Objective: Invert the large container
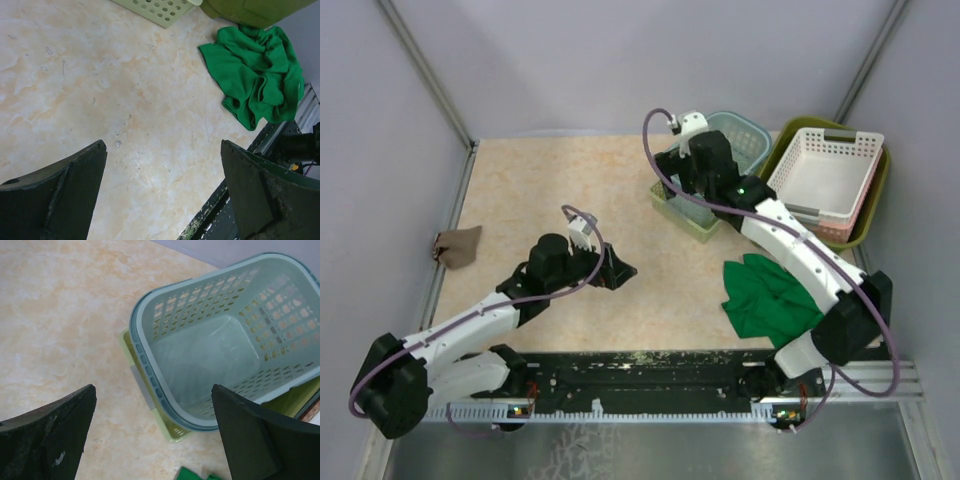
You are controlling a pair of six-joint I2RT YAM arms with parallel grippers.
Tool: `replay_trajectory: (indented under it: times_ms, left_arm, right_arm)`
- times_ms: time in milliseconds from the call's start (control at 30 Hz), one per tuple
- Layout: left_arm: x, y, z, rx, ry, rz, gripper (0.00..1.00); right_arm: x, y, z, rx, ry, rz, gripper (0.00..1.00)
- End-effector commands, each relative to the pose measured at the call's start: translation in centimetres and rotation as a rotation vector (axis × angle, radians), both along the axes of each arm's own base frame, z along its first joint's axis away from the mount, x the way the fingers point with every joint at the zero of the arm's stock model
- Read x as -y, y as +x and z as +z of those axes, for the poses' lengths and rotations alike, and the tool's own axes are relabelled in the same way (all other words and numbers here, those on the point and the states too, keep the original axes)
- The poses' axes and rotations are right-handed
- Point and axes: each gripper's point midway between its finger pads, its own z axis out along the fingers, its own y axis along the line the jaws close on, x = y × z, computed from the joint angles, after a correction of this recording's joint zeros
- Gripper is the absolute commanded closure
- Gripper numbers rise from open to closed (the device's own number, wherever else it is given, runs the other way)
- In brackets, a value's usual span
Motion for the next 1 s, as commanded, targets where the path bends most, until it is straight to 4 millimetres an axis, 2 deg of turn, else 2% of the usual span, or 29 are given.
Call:
replay_trajectory:
  times_ms: [0,67,233,333,467,633,700,800,967]
  left_arm:
    - [-1.8,1.1,-0.2,-0.021,0.007,0.159,0.0]
    - [-2.8,1.3,-1.1,-0.05,0.029,0.219,0.0]
    - [-2.9,0.9,-1.6,-0.076,0.006,0.232,0.0]
    - [-2.8,0.8,-1.8,-0.082,0.003,0.227,0.0]
    - [-2.7,0.9,-2.0,-0.084,0.011,0.223,0.0]
    - [-2.4,1.1,-1.9,-0.081,0.013,0.213,0.0]
    - [-2.2,1.2,-2.2,-0.089,0.015,0.208,0.0]
    - [-1.7,1.1,-2.4,-0.11,0.009,0.192,0.0]
    - [-1.8,2.0,-1.1,-0.076,0.018,0.217,0.0]
  right_arm:
    - [-1.0,2.5,-2.1,-0.094,-0.169,0.097,0.02]
    - [-1.7,3.5,-4.3,-0.162,-0.22,0.126,0.03]
    - [-2.6,5.0,-8.1,-0.282,-0.28,0.216,0.06]
    - [-3.0,5.6,-9.5,-0.317,-0.305,0.235,0.18]
    - [-2.9,6.0,-9.9,-0.314,-0.318,0.228,0.46]
    - [-2.4,5.7,-8.2,-0.29,-0.327,0.219,0.73]
    - [-1.9,5.6,-6.7,-0.263,-0.325,0.203,0.88]
    - [-1.3,5.4,-4.1,-0.212,-0.321,0.184,1.0]
    - [-0.7,4.7,2.4,-0.101,-0.277,0.159,1.0]
